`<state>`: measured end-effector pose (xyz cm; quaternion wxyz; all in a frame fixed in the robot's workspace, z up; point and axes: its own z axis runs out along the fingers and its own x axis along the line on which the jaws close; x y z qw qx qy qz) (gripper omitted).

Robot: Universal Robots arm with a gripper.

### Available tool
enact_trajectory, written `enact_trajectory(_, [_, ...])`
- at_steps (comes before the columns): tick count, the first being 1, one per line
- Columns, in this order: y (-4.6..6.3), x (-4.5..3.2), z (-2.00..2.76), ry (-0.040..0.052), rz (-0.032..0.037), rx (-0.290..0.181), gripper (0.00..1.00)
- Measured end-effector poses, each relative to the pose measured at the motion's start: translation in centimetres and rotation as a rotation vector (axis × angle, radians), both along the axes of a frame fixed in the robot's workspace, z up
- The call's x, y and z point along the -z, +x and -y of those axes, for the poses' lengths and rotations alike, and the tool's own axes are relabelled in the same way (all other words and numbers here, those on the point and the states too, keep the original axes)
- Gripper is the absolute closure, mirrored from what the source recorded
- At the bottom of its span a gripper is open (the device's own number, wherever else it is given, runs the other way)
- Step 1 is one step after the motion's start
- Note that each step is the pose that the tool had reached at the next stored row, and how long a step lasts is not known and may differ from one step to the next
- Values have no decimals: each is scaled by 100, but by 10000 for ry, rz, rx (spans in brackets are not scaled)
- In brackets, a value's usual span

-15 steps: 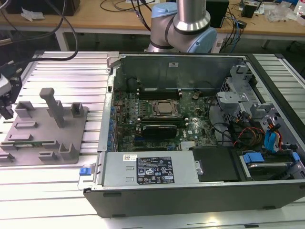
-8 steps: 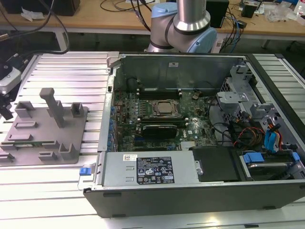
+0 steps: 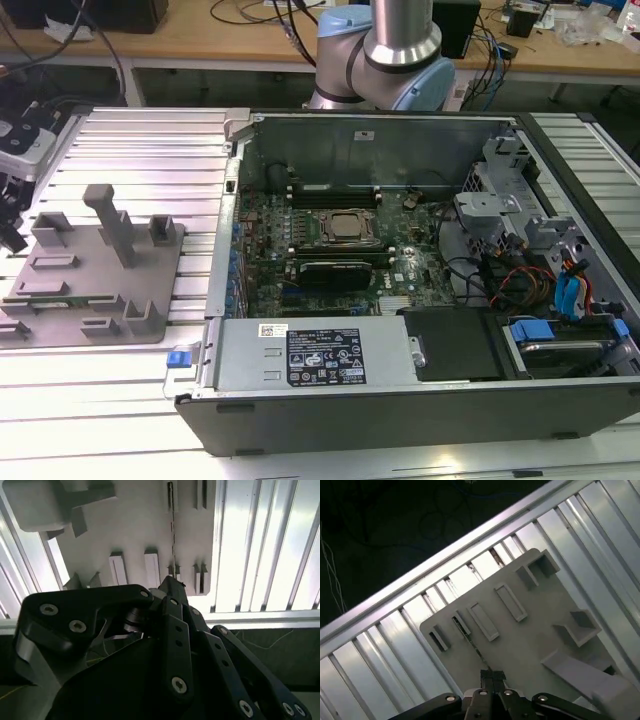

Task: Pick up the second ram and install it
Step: 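Pick up the second ram and move it above second insertion slot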

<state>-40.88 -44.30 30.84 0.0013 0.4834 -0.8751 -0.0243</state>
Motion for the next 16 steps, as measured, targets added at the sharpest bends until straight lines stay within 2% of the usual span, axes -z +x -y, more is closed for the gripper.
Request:
enact_trajectory(4, [0, 11, 0, 1, 0, -1063, 92])
enact_trajectory(9, [0, 45, 0, 1, 0, -2877, 92])
enact_trajectory(16, [0, 83, 0, 1, 1, -4366, 92])
